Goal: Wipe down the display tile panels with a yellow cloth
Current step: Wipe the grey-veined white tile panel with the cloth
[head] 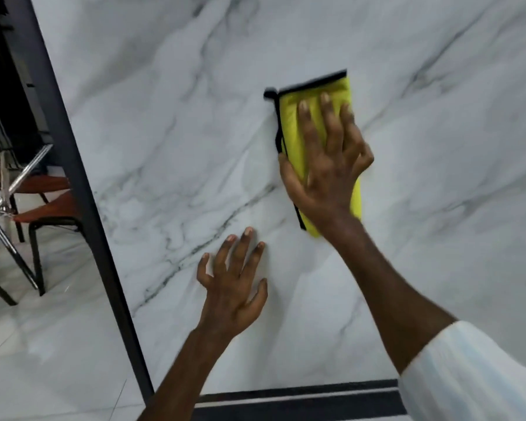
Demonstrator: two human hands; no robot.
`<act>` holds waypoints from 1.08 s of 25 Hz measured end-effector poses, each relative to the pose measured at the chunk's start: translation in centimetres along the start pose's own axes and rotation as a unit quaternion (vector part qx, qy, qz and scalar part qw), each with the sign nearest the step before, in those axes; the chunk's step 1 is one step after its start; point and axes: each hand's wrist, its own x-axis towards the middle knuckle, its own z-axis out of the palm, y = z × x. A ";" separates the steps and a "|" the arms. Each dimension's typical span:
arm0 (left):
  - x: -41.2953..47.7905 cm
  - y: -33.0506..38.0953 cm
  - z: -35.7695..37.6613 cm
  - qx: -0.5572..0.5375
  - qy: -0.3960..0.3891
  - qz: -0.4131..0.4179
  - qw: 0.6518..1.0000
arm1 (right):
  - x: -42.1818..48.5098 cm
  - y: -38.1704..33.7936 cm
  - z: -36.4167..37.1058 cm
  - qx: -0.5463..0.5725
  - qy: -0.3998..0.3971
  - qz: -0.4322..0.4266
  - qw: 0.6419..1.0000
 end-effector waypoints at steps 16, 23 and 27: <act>19.6 -3.7 -4.7 0.094 0.129 0.024 0.987 | 18.8 0.5 -0.6 -0.017 0.026 0.002 1.000; 20.2 -0.3 -5.3 0.040 0.146 0.063 0.987 | -1.2 6.1 -0.8 -0.068 0.016 0.024 0.997; 18.4 3.0 -2.4 0.052 0.100 0.124 0.986 | -1.3 7.7 -1.3 -0.077 -0.028 -0.006 0.997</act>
